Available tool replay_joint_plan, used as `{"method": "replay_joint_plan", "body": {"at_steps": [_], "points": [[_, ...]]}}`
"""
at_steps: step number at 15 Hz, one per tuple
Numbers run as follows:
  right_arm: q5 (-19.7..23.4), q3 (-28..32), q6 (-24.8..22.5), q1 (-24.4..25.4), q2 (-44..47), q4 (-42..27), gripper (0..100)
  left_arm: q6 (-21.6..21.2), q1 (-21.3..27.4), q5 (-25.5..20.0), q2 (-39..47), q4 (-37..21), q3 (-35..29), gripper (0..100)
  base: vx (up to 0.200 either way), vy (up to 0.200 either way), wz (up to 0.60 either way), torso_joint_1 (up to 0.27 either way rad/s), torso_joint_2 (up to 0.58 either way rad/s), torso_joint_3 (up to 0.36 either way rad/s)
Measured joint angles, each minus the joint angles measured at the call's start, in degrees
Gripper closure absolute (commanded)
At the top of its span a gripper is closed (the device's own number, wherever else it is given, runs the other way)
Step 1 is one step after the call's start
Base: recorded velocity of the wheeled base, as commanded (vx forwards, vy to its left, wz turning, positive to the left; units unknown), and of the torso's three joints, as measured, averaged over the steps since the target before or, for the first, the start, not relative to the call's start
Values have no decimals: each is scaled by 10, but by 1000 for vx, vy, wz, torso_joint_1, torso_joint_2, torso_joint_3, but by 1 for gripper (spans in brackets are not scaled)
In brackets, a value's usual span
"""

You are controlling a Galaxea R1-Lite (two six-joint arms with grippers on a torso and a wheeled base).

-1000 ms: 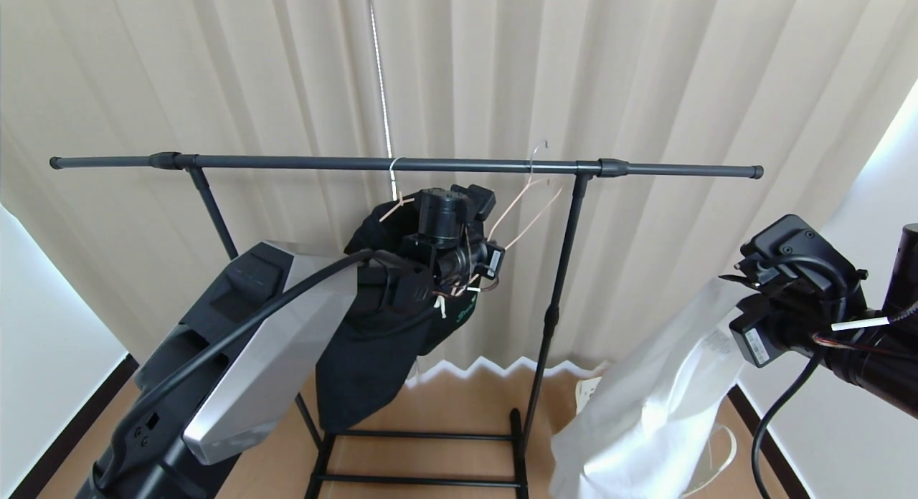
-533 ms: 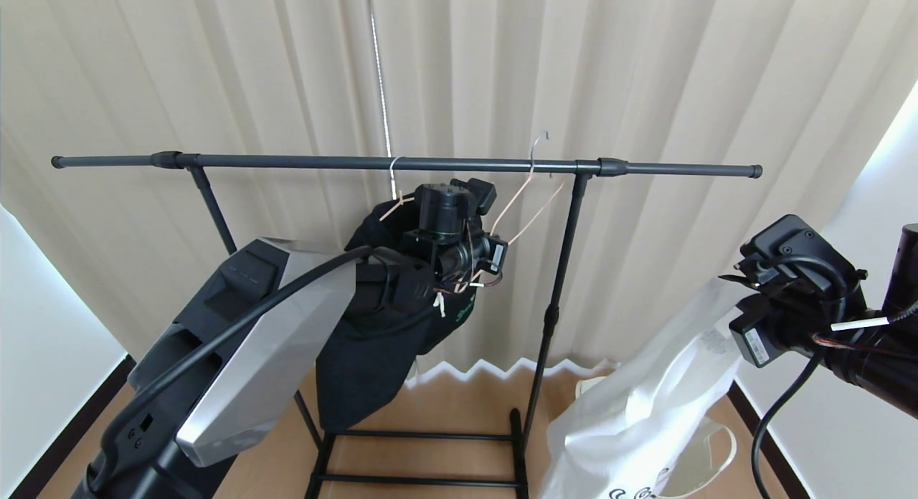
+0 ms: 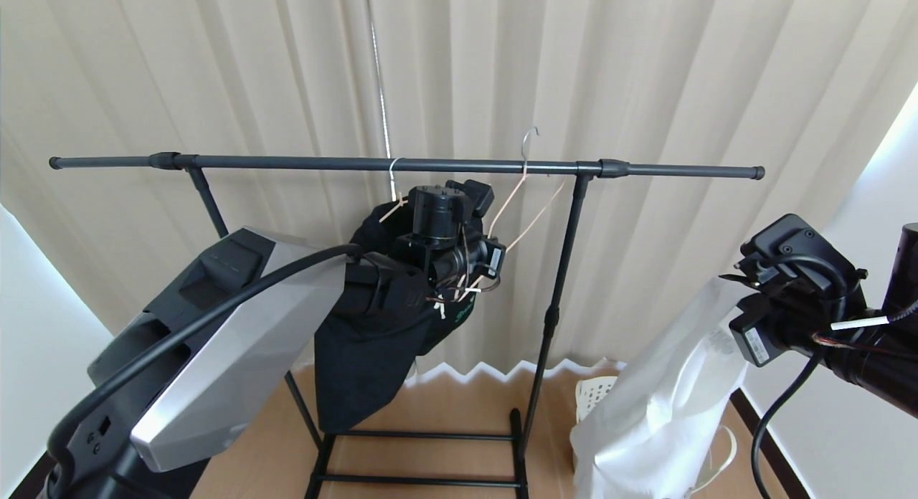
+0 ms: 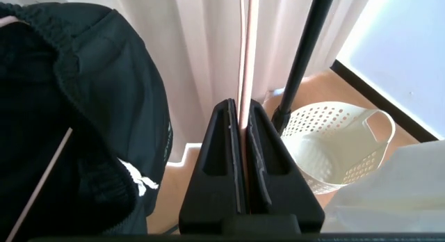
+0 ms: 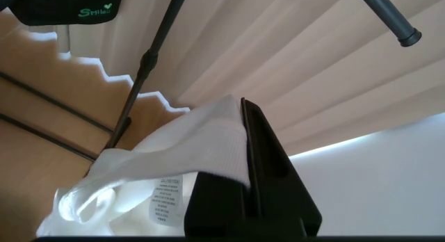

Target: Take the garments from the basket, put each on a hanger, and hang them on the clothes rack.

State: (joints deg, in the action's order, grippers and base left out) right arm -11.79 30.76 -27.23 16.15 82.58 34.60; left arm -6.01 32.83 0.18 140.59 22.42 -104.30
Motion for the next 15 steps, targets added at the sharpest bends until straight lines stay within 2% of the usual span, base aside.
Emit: {"method": "replay_joint_plan", "body": {"at_steps": [7,15], "points": [[0,0,0,0,0,0,100,1,3,0,-51,67,109,100,0,0,0,0,0,0],[0,-1,0,0,0,0,100,-1,5,-3,-154,206,328,100,0,0,0,0,0,0]]}}
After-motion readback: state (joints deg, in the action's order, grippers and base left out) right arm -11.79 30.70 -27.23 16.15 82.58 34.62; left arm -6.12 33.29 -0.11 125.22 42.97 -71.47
